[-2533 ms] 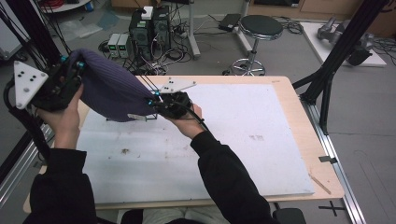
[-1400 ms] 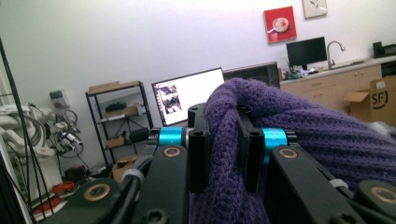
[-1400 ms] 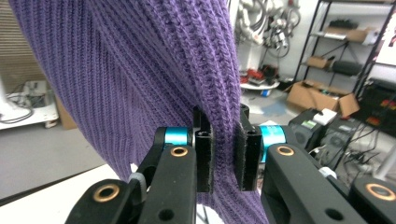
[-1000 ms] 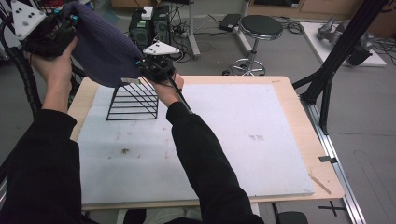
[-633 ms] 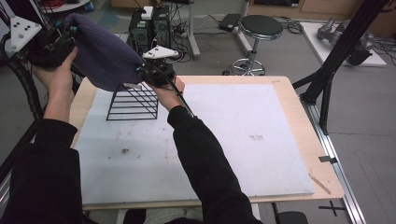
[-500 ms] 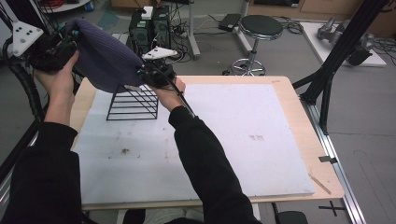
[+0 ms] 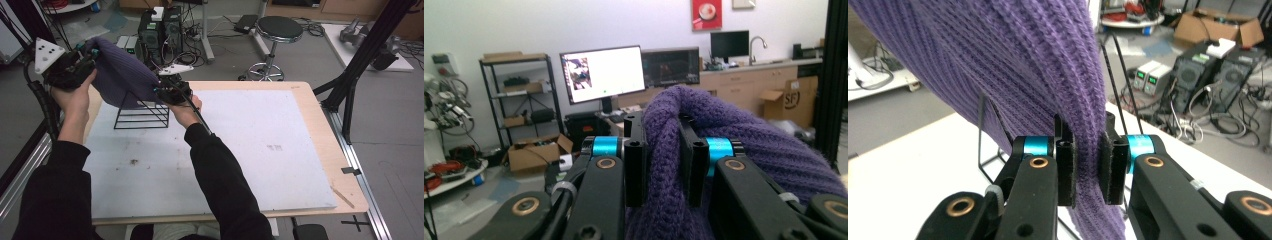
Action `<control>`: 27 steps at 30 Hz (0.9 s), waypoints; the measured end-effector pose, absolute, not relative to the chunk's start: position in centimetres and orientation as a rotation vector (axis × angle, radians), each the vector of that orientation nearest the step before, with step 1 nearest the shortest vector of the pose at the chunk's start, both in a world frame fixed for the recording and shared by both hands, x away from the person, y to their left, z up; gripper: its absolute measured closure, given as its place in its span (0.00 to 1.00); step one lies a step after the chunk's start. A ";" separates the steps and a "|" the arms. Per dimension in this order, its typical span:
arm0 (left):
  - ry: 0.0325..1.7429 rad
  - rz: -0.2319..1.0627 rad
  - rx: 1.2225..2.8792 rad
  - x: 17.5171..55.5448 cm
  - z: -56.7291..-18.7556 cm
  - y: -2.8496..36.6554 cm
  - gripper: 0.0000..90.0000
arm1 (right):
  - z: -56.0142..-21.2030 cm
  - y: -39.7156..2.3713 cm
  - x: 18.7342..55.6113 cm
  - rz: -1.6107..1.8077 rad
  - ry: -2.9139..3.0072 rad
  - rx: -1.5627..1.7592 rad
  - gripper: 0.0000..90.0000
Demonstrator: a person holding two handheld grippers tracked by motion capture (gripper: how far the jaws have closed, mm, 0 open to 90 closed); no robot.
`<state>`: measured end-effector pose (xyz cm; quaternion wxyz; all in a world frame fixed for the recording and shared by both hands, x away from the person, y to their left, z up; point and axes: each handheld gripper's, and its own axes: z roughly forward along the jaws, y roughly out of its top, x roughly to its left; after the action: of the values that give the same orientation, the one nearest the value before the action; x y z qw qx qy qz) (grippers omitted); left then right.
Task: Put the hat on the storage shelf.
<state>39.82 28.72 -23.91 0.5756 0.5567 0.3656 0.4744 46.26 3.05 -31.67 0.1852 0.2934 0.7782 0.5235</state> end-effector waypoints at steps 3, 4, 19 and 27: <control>0.877 1.099 1.316 40.1 -24.7 28.5 0.85 | -32.6 3.0 46.4 1.464 2.204 0.841 0.90; 0.890 1.094 1.323 40.2 -24.9 28.4 0.85 | -32.8 2.9 46.5 1.457 2.209 0.852 0.90; 1.005 1.064 1.394 40.6 -28.5 27.3 0.85 | -37.5 3.6 47.5 1.382 2.286 0.975 0.89; 1.052 1.055 1.428 40.7 -29.7 27.1 0.85 | -39.0 4.0 48.0 1.313 2.320 1.031 0.88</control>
<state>40.72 27.11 -29.70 0.5131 0.5939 0.4373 0.4389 48.04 4.05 -38.99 0.1412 0.3572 0.8036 0.4546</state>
